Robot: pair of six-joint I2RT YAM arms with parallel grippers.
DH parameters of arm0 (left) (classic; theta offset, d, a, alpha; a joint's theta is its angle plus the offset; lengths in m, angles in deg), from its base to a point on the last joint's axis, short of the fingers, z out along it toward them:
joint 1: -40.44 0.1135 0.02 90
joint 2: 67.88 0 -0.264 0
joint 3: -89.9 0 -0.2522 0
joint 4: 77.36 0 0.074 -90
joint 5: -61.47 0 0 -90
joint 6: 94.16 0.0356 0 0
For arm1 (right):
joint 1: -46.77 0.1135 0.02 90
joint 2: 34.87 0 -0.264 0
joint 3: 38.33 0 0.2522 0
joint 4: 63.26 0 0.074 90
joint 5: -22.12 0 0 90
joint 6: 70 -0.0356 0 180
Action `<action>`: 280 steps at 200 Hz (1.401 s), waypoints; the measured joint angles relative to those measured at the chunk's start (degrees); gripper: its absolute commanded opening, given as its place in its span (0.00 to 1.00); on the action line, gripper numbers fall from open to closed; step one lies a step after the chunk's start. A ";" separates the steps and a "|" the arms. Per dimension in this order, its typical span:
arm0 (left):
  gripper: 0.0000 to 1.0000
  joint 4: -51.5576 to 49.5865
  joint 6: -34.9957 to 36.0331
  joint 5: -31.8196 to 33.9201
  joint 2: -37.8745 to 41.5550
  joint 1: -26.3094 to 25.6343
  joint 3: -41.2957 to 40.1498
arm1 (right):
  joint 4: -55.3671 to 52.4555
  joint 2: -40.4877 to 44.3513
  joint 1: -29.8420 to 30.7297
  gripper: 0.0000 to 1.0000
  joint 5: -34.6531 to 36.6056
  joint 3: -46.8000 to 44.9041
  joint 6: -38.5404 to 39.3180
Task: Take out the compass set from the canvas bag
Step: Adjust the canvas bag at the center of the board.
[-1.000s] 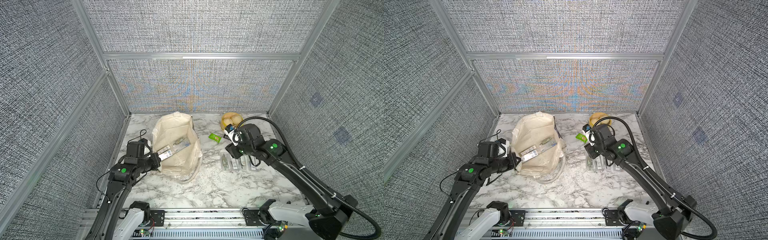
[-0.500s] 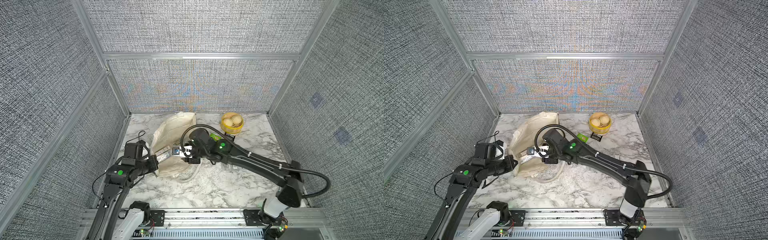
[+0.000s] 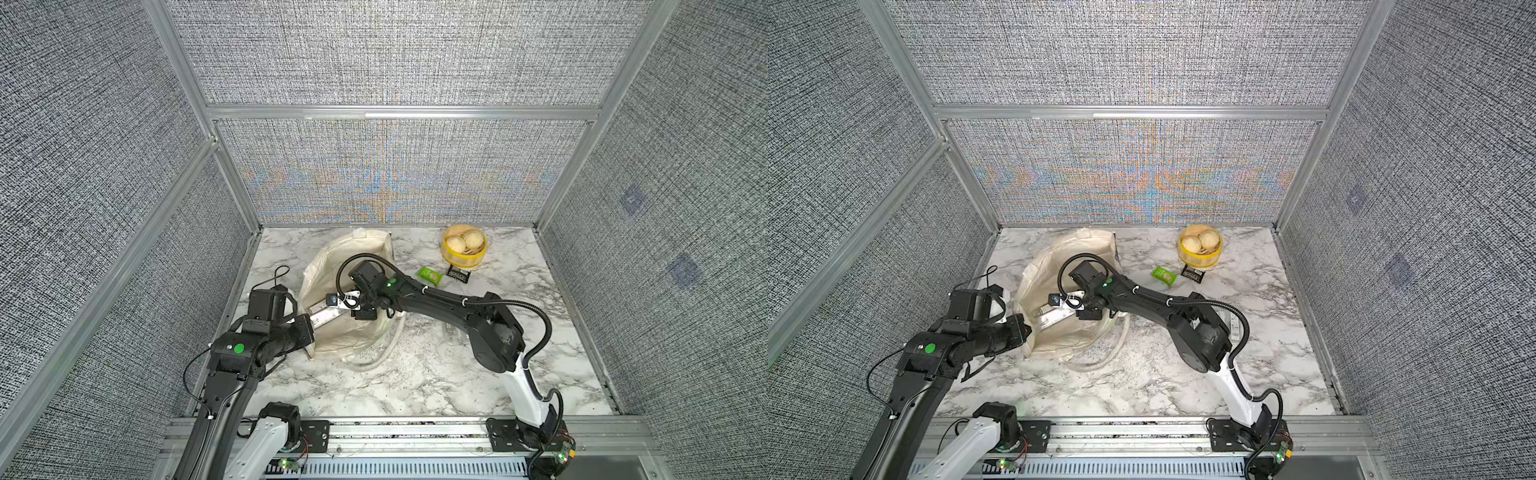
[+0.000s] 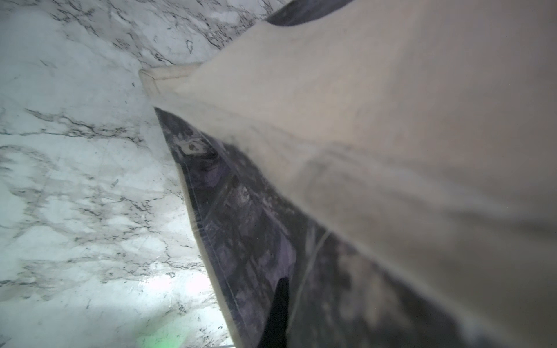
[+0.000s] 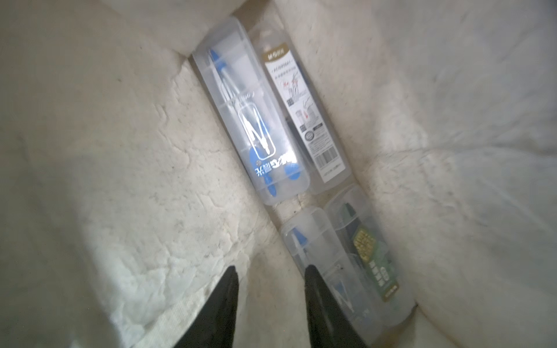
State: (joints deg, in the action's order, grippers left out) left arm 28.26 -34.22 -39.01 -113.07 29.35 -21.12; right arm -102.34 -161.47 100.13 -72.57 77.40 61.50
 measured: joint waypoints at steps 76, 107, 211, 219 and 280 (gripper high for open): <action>0.00 0.81 -4.87 1.31 0.79 0.00 -1.81 | 7.32 10.60 5.88 0.39 4.46 -21.40 -13.57; 0.00 0.26 -6.23 1.53 0.70 0.00 -1.92 | 10.14 12.28 9.07 0.39 6.34 -24.98 -19.43; 0.62 -6.29 -7.52 -1.60 -2.01 0.00 -0.02 | 17.18 8.83 9.22 0.41 3.91 -20.11 -27.85; 0.61 -6.32 -7.74 -2.32 -1.90 0.00 -0.79 | 17.25 8.76 9.22 0.42 3.54 -20.11 -28.02; 0.04 -4.59 -10.47 -5.68 -1.44 0.02 -5.44 | 16.31 9.46 6.51 0.46 -0.11 -15.91 -23.32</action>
State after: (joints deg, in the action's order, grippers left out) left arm 23.67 -44.69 -44.69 -114.51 29.37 -26.56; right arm -86.03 -152.01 106.65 -72.68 61.49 38.17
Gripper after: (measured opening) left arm 0.175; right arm 0.449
